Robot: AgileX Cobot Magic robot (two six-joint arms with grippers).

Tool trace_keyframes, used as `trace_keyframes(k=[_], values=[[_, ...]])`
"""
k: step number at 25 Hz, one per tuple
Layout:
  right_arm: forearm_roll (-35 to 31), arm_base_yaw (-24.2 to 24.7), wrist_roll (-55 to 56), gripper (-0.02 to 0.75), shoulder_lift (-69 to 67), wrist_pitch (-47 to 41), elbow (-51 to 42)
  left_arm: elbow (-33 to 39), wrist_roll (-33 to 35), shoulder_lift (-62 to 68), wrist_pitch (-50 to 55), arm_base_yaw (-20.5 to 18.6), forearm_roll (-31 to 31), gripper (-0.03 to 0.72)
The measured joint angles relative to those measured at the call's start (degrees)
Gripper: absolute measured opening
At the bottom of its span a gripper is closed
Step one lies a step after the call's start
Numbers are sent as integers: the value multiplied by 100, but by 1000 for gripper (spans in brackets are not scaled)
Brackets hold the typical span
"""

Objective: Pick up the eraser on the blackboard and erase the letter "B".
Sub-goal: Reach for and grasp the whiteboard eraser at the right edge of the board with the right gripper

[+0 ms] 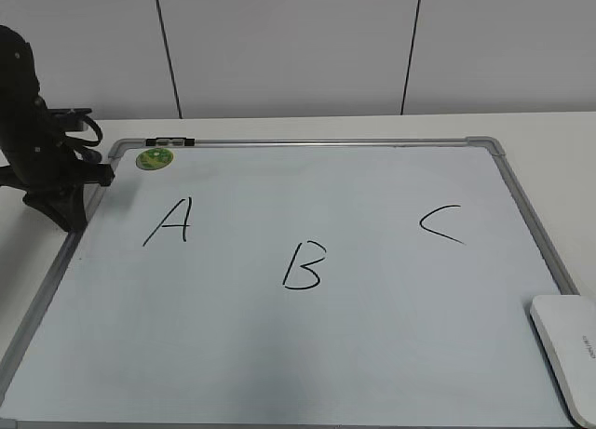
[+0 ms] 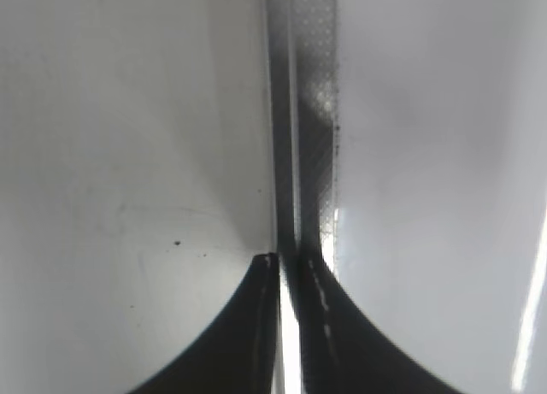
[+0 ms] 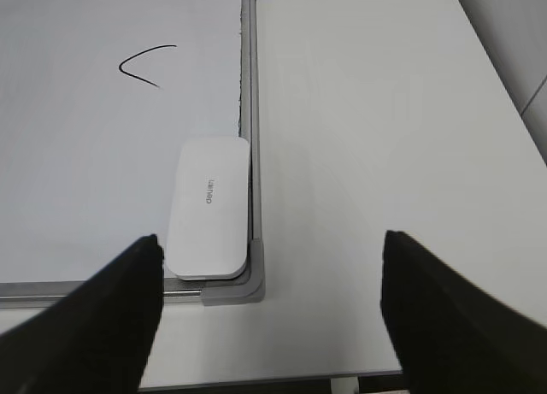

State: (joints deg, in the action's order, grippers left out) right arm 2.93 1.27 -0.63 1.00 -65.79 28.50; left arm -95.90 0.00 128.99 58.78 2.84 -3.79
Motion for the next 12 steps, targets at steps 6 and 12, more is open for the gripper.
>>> trace_keyframes(k=[6,12], values=[[-293,0,0,587,-1118,69,180,0,0,0,0,0,0,46],[-836,0,-14,587,-2922,170,580,0,0,0,0,0,0,46]])
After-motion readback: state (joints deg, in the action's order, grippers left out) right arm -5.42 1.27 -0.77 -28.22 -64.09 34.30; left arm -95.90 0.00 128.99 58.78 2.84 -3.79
